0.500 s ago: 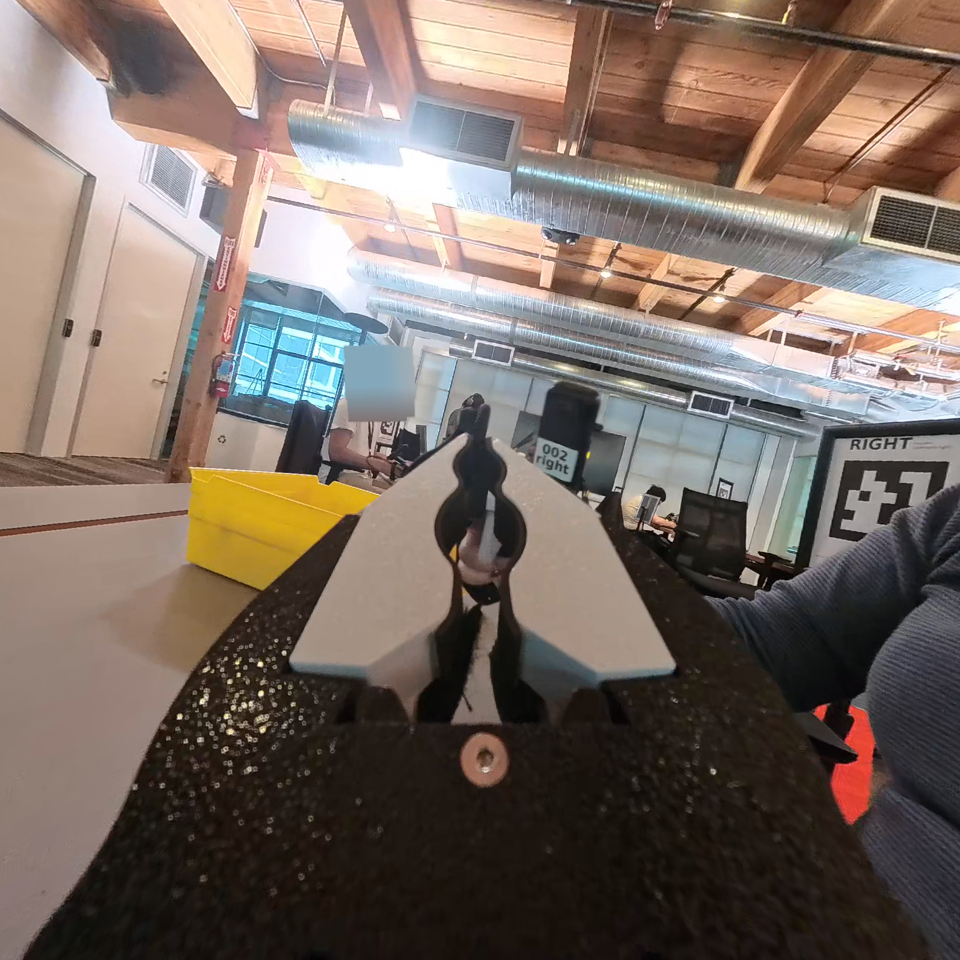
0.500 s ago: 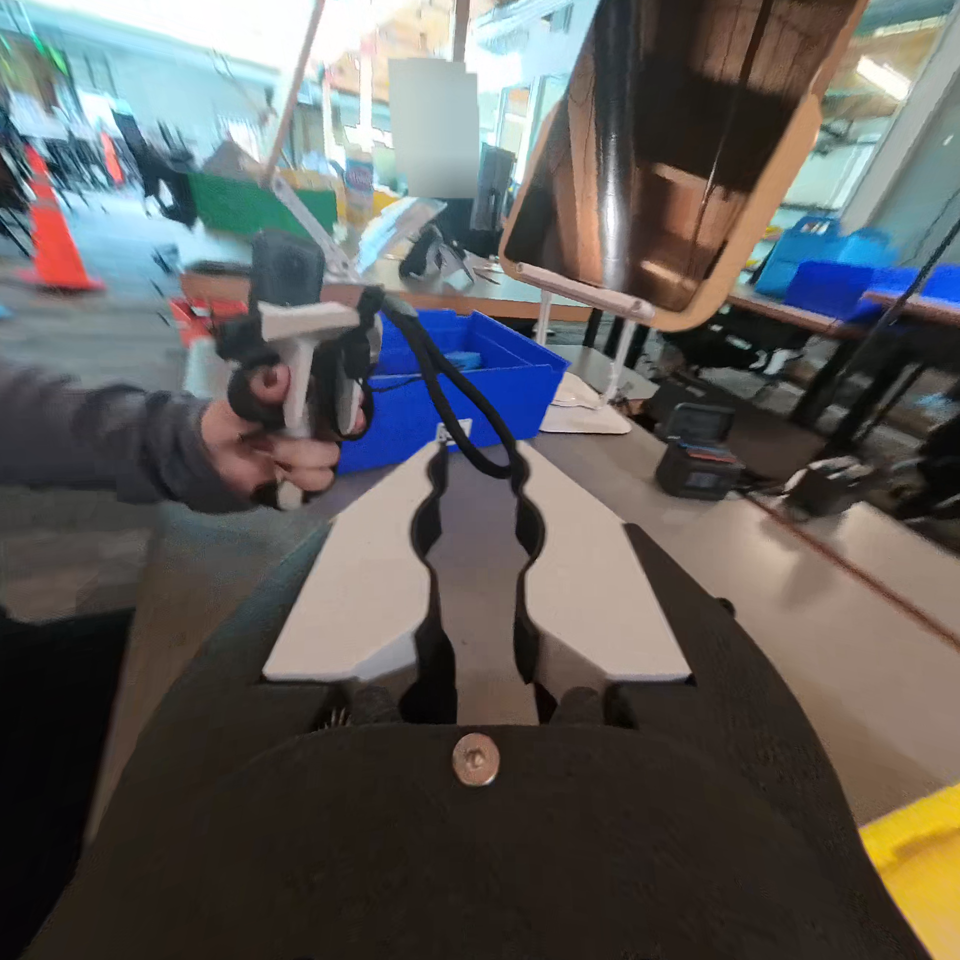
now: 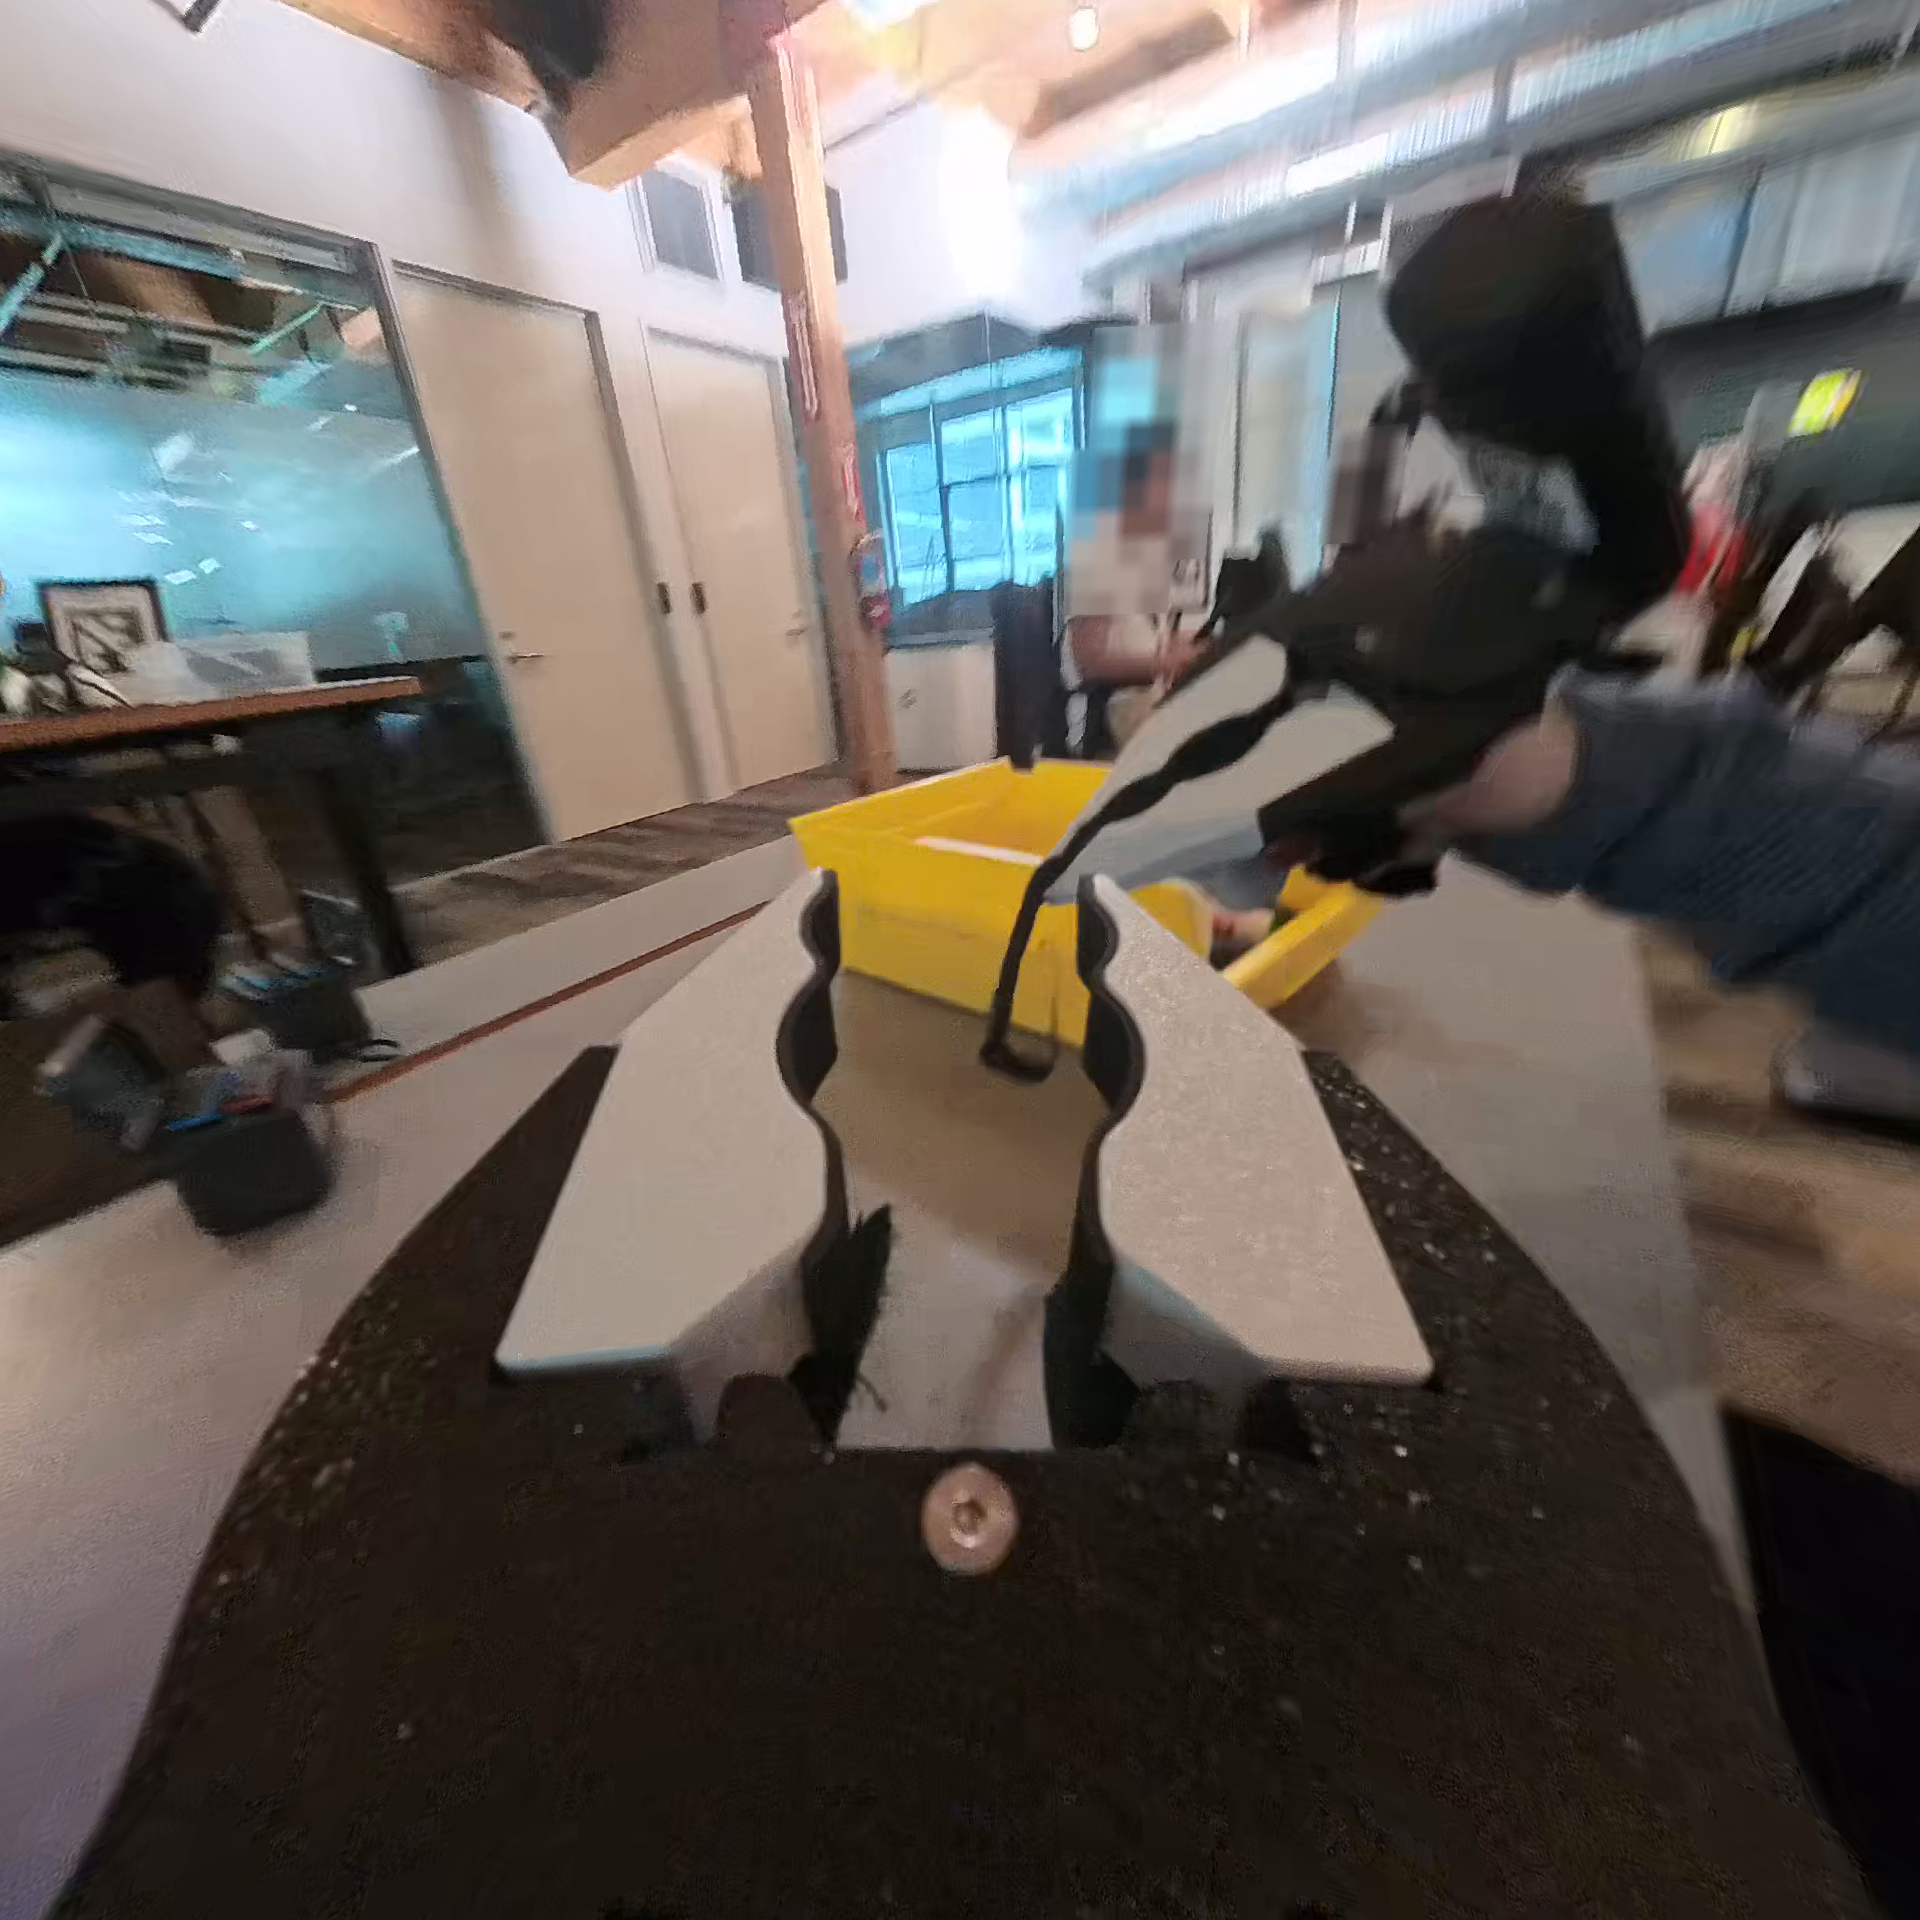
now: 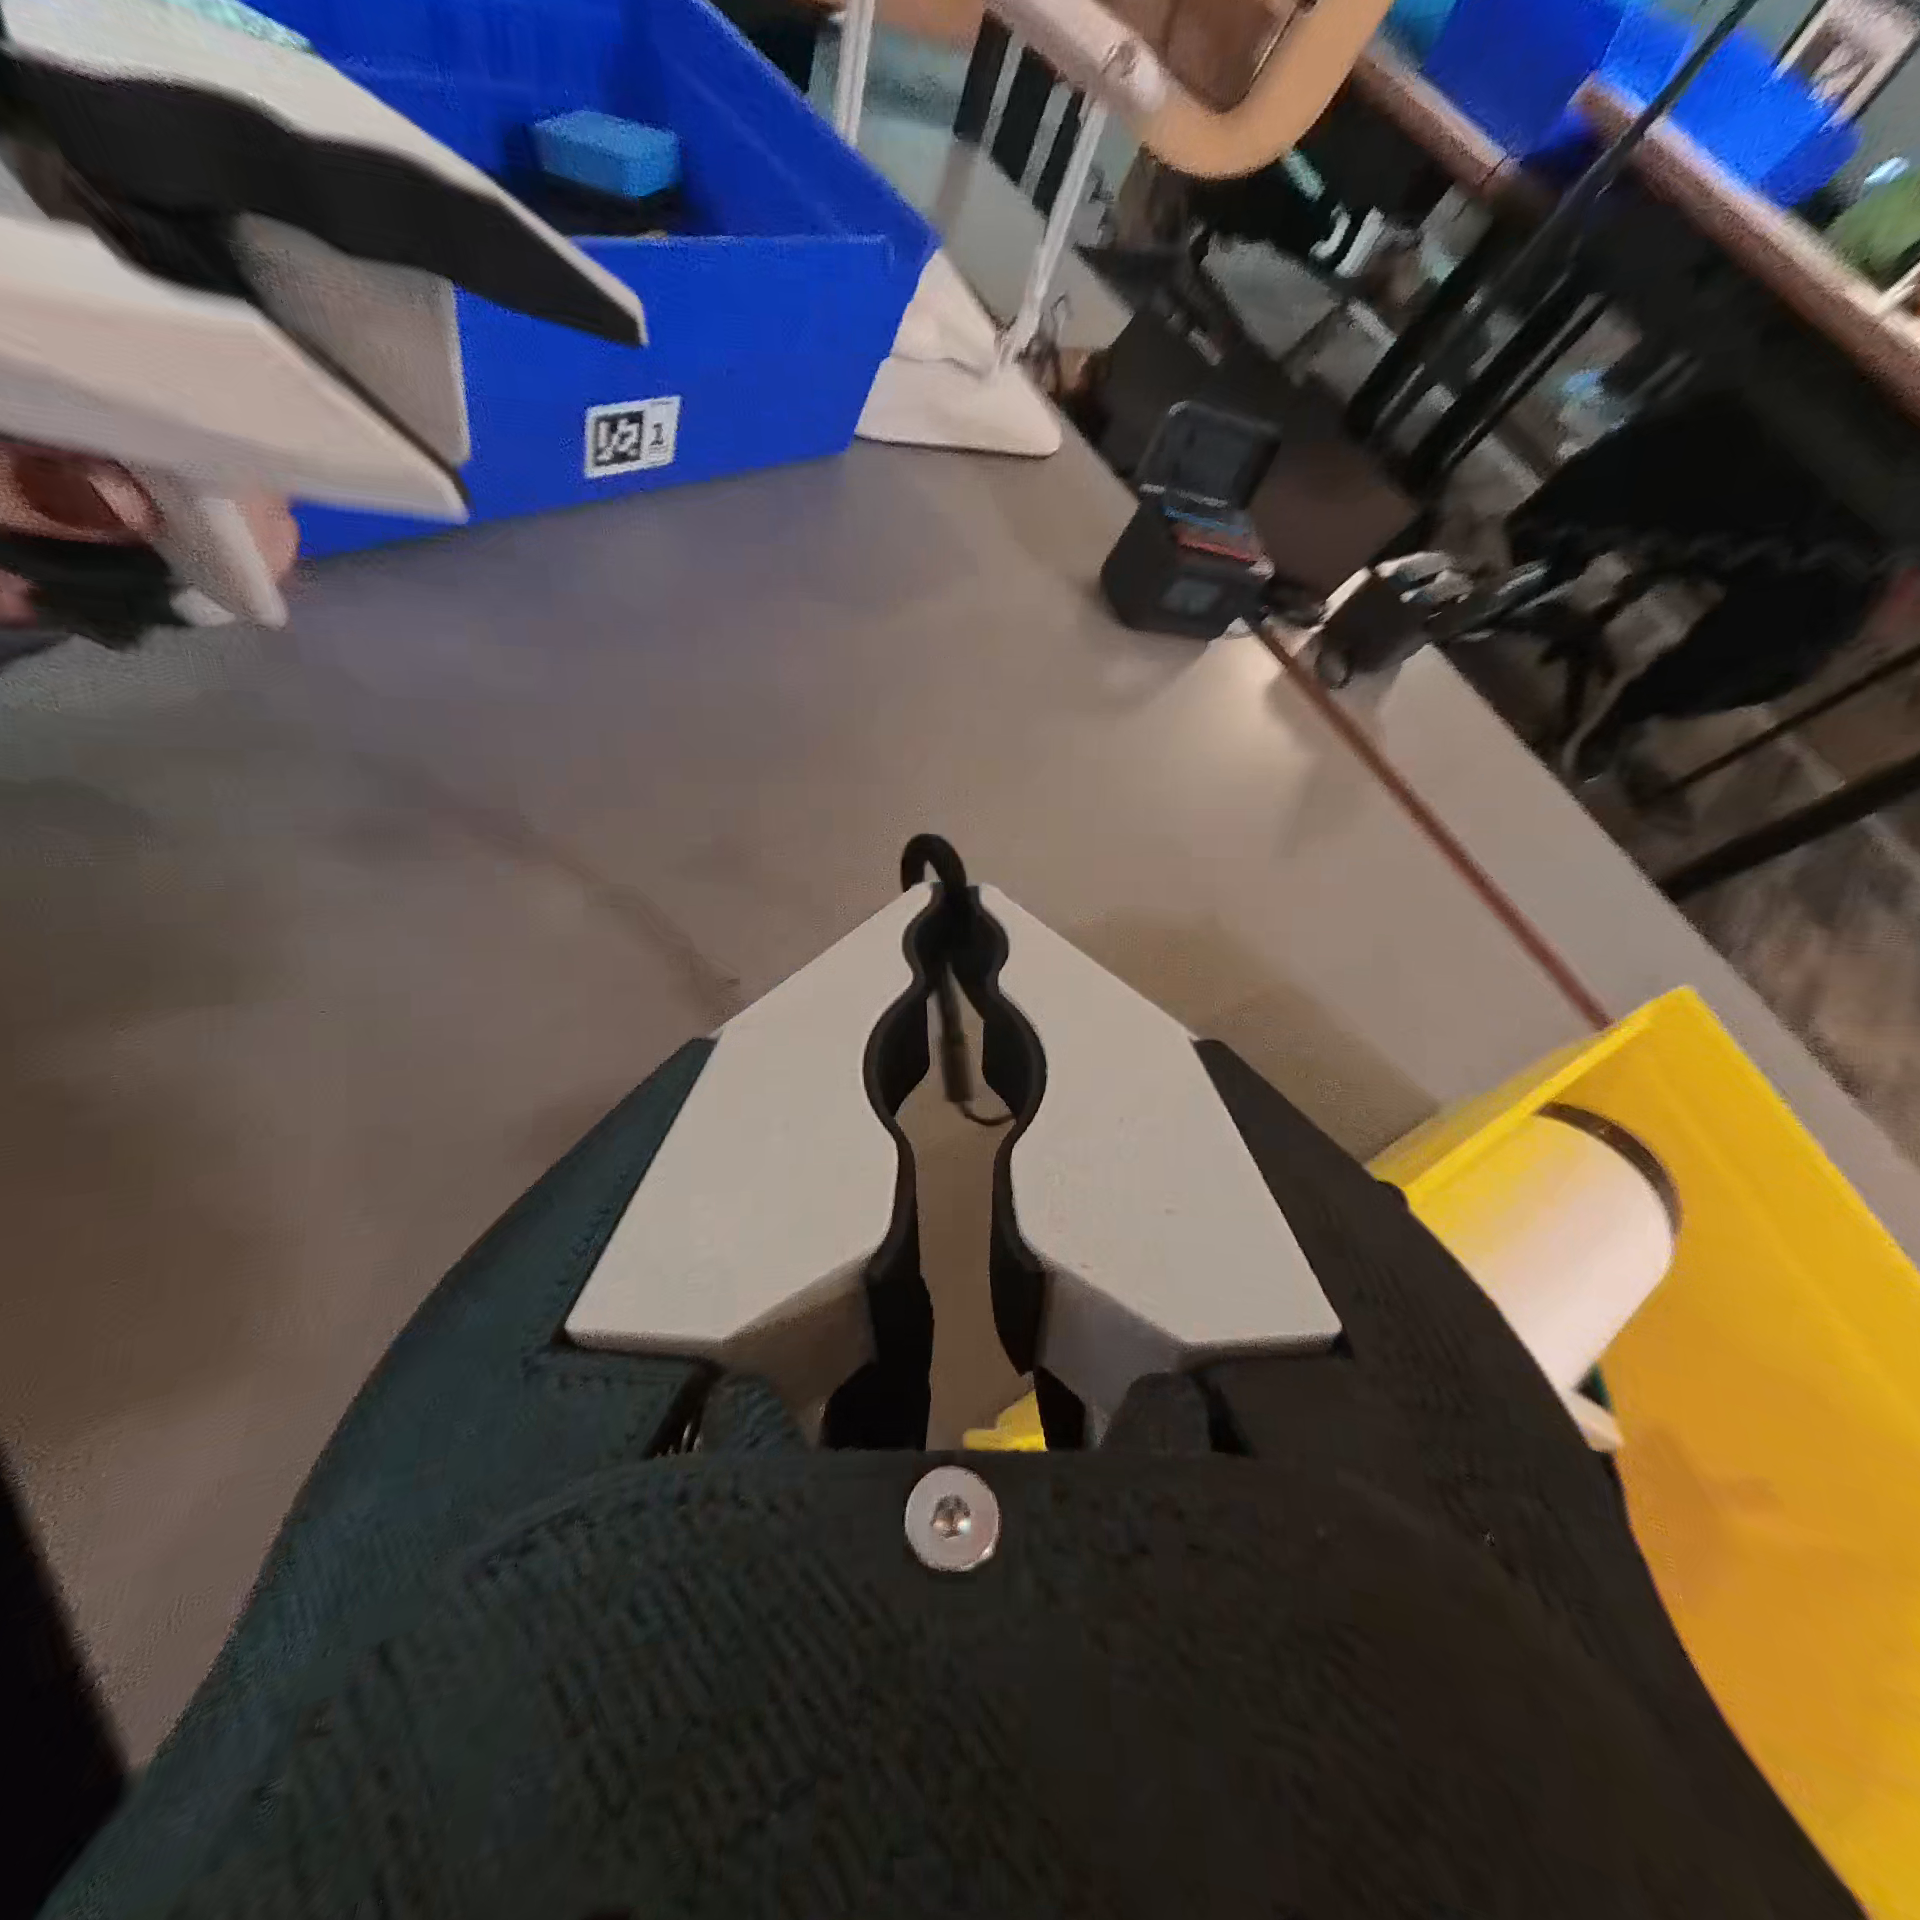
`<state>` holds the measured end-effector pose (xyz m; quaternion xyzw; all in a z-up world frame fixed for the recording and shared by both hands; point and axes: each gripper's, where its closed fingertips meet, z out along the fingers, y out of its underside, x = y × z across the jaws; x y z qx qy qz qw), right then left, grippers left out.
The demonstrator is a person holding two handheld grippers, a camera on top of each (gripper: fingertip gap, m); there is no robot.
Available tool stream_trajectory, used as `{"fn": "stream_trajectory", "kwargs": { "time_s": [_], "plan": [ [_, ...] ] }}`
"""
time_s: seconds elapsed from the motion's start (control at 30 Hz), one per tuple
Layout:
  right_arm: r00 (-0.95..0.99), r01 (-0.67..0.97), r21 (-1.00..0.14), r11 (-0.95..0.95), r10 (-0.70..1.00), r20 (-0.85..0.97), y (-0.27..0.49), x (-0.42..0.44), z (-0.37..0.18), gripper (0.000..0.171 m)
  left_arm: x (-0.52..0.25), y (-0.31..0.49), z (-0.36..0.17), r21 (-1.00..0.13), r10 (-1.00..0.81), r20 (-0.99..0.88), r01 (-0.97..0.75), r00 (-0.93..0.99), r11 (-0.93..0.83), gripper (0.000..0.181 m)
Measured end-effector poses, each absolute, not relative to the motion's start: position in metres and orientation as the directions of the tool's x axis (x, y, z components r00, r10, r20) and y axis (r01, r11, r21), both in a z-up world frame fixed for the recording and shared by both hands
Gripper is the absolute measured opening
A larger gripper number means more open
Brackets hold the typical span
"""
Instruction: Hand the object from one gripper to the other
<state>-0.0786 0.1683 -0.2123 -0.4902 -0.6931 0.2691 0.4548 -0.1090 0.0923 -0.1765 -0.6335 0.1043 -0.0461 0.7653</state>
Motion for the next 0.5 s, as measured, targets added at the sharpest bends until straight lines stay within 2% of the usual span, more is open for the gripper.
{"fn": "stream_trajectory", "kwargs": {
  "time_s": [0.1,0.17,0.27,0.47,0.5],
  "plan": [
    [-0.170,0.474,-0.811,0.344,0.939,0.300,0.151,-0.075,-0.214,0.000,-0.092,0.099,-0.192,-0.960,-0.187,-0.273,-0.254,0.944,0.118,0.038],
    [-0.221,0.473,-0.800,0.370,0.928,0.299,0.137,-0.072,-0.212,0.000,-0.081,0.104,-0.205,-0.945,-0.212,-0.327,-0.321,0.921,0.061,0.038],
    [-0.274,0.453,-0.788,0.417,0.906,0.322,0.119,-0.070,-0.206,0.000,-0.074,0.110,-0.223,-0.939,-0.249,-0.328,-0.344,0.912,-0.026,0.038],
    [-0.313,0.398,-0.793,0.461,0.881,0.355,0.100,-0.069,-0.193,0.000,-0.080,0.112,-0.235,-0.942,-0.252,-0.290,-0.322,0.923,-0.098,0.003],
    [-0.312,0.383,-0.799,0.463,0.879,0.360,0.099,-0.070,-0.191,0.000,-0.080,0.112,-0.234,-0.947,-0.255,-0.278,-0.309,0.926,-0.089,0.003]
  ]
}}
